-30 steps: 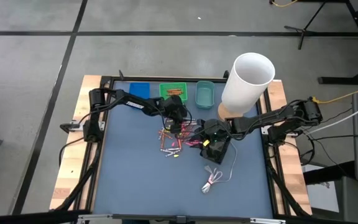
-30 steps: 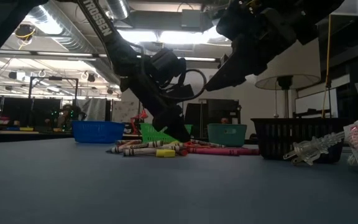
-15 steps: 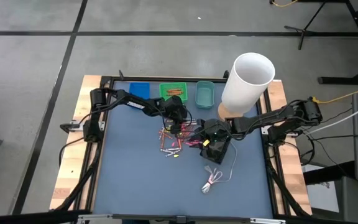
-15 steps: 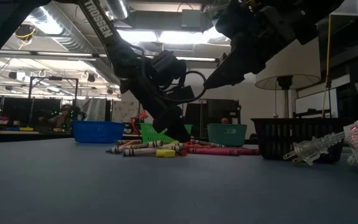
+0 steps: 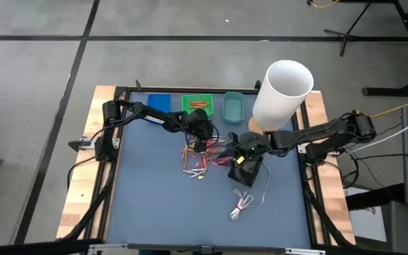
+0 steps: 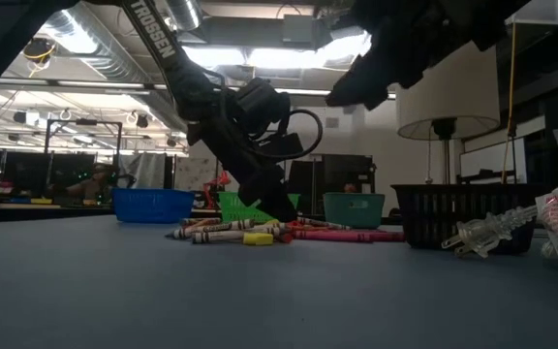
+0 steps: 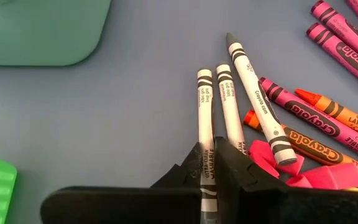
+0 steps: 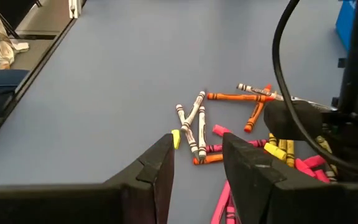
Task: Sort crayons
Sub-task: Put the gray crayon into the dark green bin
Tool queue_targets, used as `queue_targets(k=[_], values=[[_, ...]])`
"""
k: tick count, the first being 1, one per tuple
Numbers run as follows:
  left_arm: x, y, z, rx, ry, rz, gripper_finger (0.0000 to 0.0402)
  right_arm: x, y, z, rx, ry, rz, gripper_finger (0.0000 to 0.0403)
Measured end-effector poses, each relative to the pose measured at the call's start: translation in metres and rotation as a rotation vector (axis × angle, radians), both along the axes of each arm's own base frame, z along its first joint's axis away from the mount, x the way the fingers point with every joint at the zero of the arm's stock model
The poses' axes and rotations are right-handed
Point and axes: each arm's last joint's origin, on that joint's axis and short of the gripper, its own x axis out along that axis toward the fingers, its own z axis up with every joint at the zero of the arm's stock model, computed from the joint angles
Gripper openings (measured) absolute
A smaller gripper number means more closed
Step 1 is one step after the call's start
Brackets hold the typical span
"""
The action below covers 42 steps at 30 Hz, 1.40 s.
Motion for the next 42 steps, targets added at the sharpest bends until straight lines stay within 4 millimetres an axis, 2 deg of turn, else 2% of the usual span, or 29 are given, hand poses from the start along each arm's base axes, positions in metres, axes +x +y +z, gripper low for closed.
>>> queue_targets(k=[9, 20, 26, 33, 42], values=[[0.012, 0.004, 0.012, -0.005, -0.044, 0.023, 0.0003, -0.013, -0.001, 0.008, 0.017, 0.049, -0.014, 0.0136], [0.037, 0.012, 0.048, -0.039, -0.181, 0.093, 0.0002, -0.016, -0.001, 0.004, 0.041, 0.108, -0.032, 0.0136], [0.047, 0.019, 0.068, 0.031, -0.238, 0.181, 0.0006, -0.016, -0.001, 0.004, 0.049, 0.109, -0.020, 0.0136], [0.050, 0.035, 0.084, 0.111, -0.374, 0.263, 0.0012, -0.016, -0.001, 0.004, 0.050, 0.108, -0.020, 0.0136], [0.047, 0.052, 0.091, 0.135, -0.439, 0.303, 0.0013, -0.016, -0.001, 0.003, 0.049, 0.109, -0.019, 0.0136]])
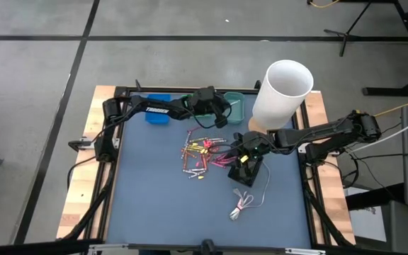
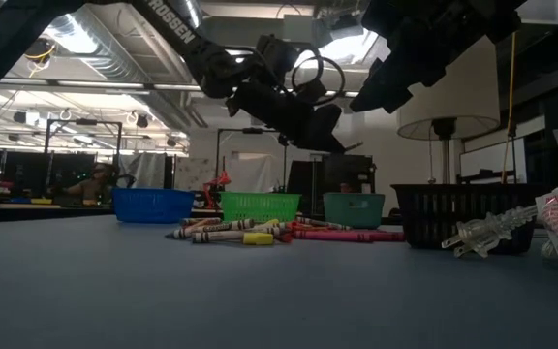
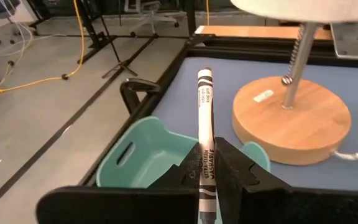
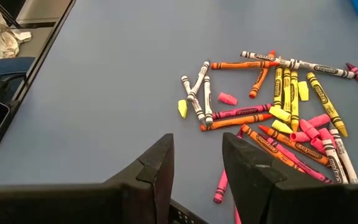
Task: Sort crayons
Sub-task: Put the gray crayon into the dark green bin
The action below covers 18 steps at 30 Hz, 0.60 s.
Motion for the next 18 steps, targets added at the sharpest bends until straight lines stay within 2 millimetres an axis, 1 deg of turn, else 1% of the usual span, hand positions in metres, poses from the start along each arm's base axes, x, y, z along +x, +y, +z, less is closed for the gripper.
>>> queue_targets(k=[12, 16, 18], values=[[0.001, 0.001, 0.000, 0.006, -0.015, -0.001, 0.0017, 0.000, 0.000, 0.000, 0.000, 0.000, 0.000, 0.0136], [0.003, 0.004, -0.008, 0.005, -0.012, 0.003, 0.0044, 0.000, 0.000, 0.000, 0.000, 0.000, 0.000, 0.0136], [0.003, 0.005, -0.016, -0.005, 0.011, 0.006, 0.0062, 0.000, 0.000, 0.000, 0.000, 0.001, 0.001, 0.0136]])
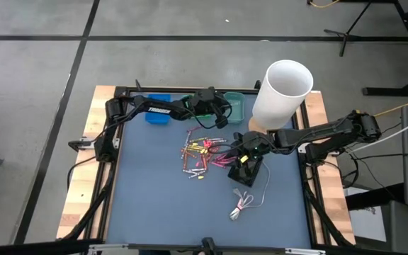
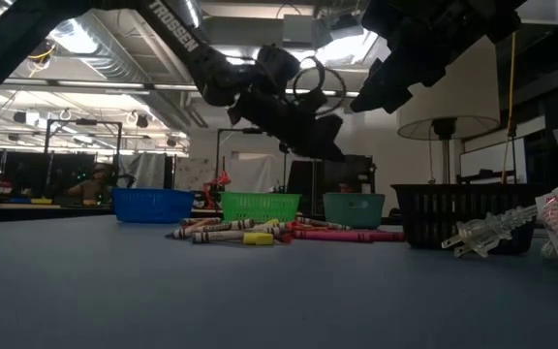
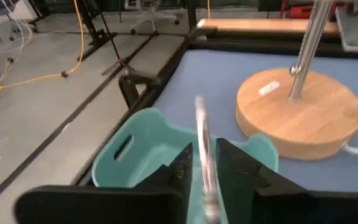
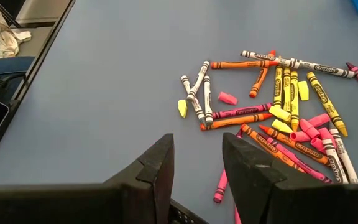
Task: Sort crayons
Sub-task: Put the gray crayon into the dark green bin
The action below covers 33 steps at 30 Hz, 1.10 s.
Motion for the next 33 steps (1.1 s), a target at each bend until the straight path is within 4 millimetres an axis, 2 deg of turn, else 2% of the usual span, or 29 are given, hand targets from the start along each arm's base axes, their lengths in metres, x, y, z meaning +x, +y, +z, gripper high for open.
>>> queue_targets(k=[7, 11, 17, 25, 33], values=[[0.000, -0.006, -0.012, -0.039, 0.078, -0.008, 0.0096, 0.000, 0.000, 0.000, 0.000, 0.001, 0.000, 0.0136], [0.002, -0.021, -0.016, -0.104, 0.123, -0.024, 0.0097, 0.000, 0.000, 0.000, 0.000, 0.002, 0.000, 0.0136], [0.006, -0.051, -0.024, -0.183, 0.206, -0.171, 0.0098, 0.000, 0.000, 0.000, 0.000, 0.002, 0.000, 0.0136], [0.010, -0.088, -0.029, -0.209, 0.285, -0.273, 0.0098, 0.000, 0.000, 0.000, 0.000, 0.002, 0.000, 0.0136], [0.005, -0.099, -0.037, -0.169, 0.407, -0.240, 0.0098, 0.000, 0.000, 0.000, 0.000, 0.002, 0.000, 0.0136]])
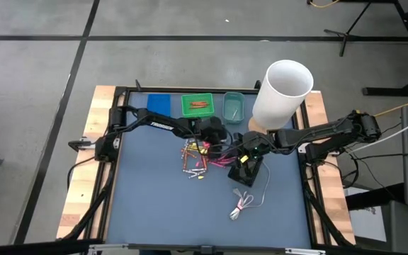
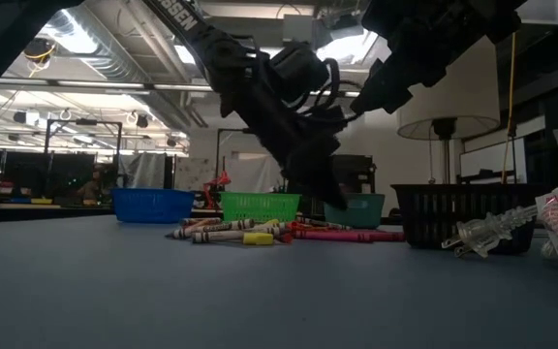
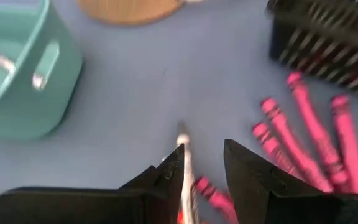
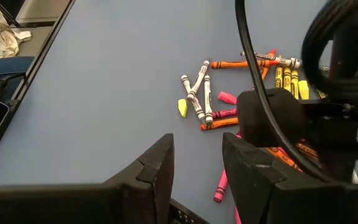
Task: Sort crayons
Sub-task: Put the gray crayon into the dark green bin
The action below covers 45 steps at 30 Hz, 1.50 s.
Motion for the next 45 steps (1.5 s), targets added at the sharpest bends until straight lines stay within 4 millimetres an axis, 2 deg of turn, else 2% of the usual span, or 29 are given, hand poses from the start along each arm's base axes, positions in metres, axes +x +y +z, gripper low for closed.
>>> queue_targets(k=[6, 19, 34, 45], values=[[-0.007, 0.000, -0.006, 0.006, 0.099, 0.019, 0.0098, 0.000, 0.000, 0.000, 0.000, 0.000, 0.000, 0.0136], [-0.012, -0.001, -0.010, 0.007, 0.161, 0.004, 0.0096, 0.000, 0.000, 0.000, 0.000, 0.000, 0.000, 0.0136], [-0.012, -0.001, -0.010, 0.010, 0.160, 0.002, 0.0023, 0.000, 0.000, 0.000, 0.000, 0.000, 0.000, 0.0136], [-0.009, 0.000, -0.007, -0.002, 0.118, 0.025, 0.0009, 0.000, 0.000, 0.000, 0.000, 0.000, 0.000, 0.0136]])
